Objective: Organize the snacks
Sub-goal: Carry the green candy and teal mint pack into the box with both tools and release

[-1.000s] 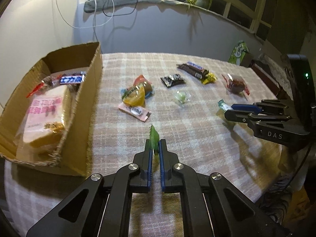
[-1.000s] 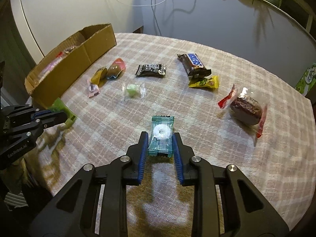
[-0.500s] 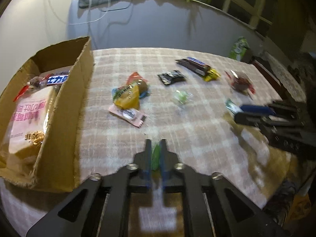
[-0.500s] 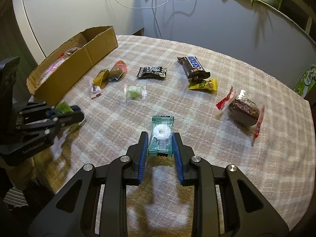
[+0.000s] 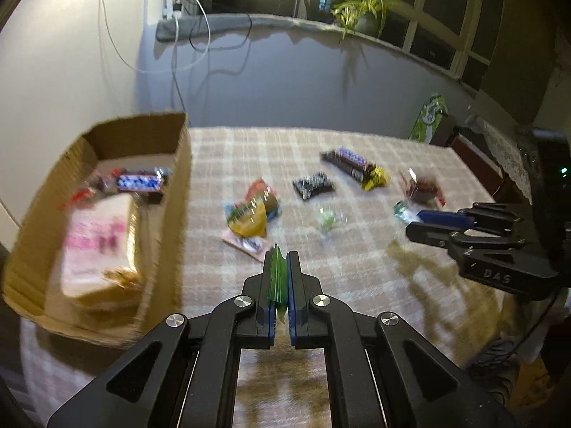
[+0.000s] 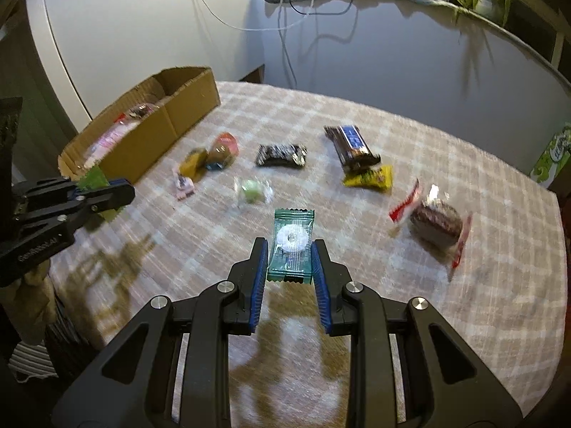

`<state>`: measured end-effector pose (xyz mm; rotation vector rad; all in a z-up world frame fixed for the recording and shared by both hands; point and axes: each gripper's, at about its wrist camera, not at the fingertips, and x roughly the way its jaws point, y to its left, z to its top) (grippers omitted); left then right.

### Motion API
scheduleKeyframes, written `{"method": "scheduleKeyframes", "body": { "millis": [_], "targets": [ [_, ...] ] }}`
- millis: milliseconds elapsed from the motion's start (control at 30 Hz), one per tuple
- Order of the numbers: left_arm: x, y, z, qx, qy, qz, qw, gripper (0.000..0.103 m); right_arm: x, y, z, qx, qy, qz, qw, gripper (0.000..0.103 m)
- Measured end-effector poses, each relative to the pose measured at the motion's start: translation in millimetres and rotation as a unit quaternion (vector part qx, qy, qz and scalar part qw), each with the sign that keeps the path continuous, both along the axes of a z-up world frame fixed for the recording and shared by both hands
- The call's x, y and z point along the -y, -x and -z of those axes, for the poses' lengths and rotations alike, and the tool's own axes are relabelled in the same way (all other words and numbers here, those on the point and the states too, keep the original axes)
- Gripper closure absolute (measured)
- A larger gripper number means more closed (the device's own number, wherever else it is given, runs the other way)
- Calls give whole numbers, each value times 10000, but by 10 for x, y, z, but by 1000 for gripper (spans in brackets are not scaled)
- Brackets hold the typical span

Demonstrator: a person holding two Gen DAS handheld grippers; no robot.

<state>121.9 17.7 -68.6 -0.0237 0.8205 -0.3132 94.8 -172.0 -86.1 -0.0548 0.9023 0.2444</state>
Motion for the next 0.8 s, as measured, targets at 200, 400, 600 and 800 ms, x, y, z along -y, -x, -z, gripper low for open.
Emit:
{"method": "scheduleKeyframes", "body": {
  "millis": [200, 400, 600, 800],
  "targets": [
    [-189, 24, -273, 302, 28, -103, 9995, 99, -192, -74, -200, 183, -17, -180, 9997, 77],
    [-466, -8, -430, 488, 61, -371, 9981, 99, -473, -187, -411, 367, -15, -393, 9986, 77],
    [-776, -77, -501, 568, 40, -656, 9962, 99, -758, -392, -610, 545, -75, -629, 9965, 77],
    [-1055, -189, -474, 535, 39, -896, 9945, 99, -1080, -690, -720, 612, -141, -864, 9943, 77]
  ]
}}
